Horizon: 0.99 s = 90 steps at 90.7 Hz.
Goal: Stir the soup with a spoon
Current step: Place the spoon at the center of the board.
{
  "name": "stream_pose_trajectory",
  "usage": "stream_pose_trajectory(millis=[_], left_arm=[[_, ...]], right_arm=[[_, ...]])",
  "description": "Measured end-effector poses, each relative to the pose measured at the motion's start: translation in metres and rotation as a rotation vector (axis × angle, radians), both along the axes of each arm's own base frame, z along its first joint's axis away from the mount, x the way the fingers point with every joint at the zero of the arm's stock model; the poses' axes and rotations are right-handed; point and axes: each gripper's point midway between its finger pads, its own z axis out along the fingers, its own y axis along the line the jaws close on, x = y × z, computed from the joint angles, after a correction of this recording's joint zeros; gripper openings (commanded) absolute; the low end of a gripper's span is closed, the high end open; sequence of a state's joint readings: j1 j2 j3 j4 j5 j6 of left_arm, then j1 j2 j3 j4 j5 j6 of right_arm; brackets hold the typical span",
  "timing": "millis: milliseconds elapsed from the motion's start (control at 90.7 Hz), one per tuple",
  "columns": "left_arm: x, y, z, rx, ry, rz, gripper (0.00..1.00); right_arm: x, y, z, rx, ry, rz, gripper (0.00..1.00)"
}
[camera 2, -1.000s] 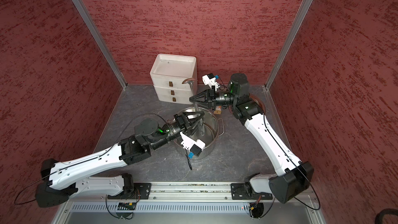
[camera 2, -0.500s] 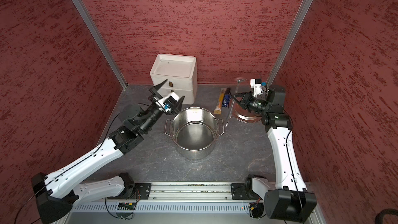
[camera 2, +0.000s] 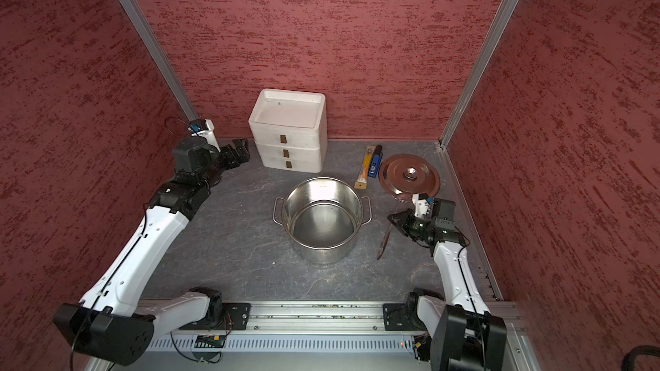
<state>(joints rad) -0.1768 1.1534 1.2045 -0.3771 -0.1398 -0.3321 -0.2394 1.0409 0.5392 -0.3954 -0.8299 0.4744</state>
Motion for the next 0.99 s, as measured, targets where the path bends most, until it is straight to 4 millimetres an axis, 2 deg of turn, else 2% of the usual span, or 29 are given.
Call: stream_pose_trajectory(millis=[165, 375, 463, 683, 771, 893, 992], left_arm=[[-0.012, 0.015, -0.010, -0.057, 0.014, 0.037, 1.00], [-0.021, 0.023, 0.001, -0.086, -0.019, 0.052, 1.00], [-0.024, 0.023, 0.004, -0.090, -0.029, 0.047, 1.00], [-0.032, 0.023, 0.012, -0.077, -0.056, 0.033, 1.00], [-0.033, 0.023, 0.013, -0.067, -0.059, 0.030, 1.00], [-0.033, 0.023, 0.012, -0.050, -0.057, 0.026, 1.00], [-0.033, 0.024, 0.008, -0.033, -0.048, 0.028, 1.00]], right_arm=[[0.011, 0.007, -0.020, -0.017, -0.024, 0.076, 0.00], [0.023, 0.036, -0.042, 0.003, -0.030, 0.198, 0.00], [0.024, 0.048, -0.058, 0.008, -0.005, 0.243, 0.00], [0.026, 0.057, -0.085, 0.016, 0.021, 0.272, 0.02], [0.028, 0.060, -0.086, 0.009, 0.004, 0.279, 0.07], [0.028, 0.059, -0.089, -0.002, 0.011, 0.267, 0.23], [0.028, 0.055, -0.094, -0.024, 0.028, 0.248, 0.30]])
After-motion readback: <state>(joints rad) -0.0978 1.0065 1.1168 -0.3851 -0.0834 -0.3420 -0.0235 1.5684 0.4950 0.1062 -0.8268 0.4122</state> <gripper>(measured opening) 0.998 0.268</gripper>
